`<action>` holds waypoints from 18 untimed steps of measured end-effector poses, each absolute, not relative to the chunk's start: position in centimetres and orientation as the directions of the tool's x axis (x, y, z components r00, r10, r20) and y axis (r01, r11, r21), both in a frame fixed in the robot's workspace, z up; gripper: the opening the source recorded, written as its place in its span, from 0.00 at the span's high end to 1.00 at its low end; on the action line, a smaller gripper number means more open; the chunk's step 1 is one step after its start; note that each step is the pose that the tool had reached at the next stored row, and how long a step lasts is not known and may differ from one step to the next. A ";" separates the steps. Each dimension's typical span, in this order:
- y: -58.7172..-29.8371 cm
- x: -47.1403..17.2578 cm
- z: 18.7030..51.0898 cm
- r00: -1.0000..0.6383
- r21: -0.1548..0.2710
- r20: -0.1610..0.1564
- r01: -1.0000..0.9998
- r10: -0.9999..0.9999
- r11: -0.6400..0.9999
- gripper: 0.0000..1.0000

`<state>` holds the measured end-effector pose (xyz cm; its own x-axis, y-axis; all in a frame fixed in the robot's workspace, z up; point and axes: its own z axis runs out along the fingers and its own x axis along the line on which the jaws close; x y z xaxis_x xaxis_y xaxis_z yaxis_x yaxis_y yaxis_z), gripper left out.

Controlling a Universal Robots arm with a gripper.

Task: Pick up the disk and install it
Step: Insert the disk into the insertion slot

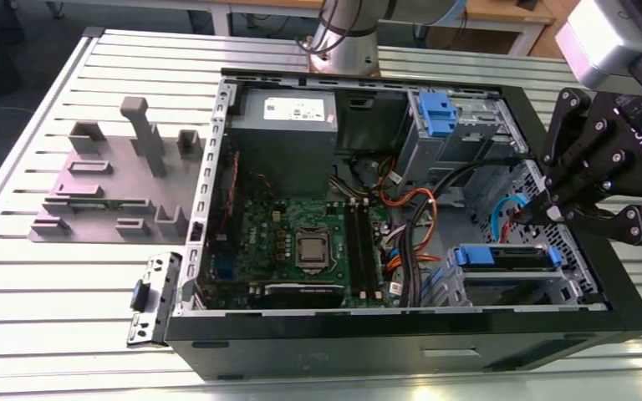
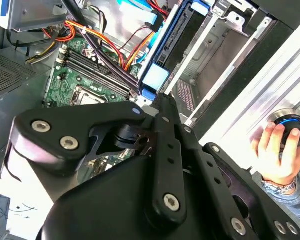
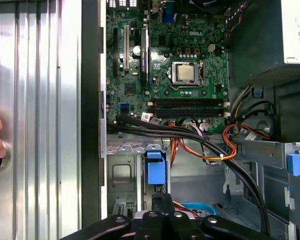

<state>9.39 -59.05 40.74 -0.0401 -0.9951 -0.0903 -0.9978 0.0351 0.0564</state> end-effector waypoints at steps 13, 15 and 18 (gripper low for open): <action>-59.1 9.5 40.4 -0.040 0.056 -0.090 -0.998 -0.995 0.035 0.90; -59.1 9.5 40.3 -0.040 0.056 -0.090 -0.998 -0.995 0.035 0.90; -59.1 9.5 40.2 -0.040 0.056 -0.090 -0.998 -0.995 0.035 0.90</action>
<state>9.47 -59.05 40.23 -0.0401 -0.9951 -0.0903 -0.9978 0.0351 0.0563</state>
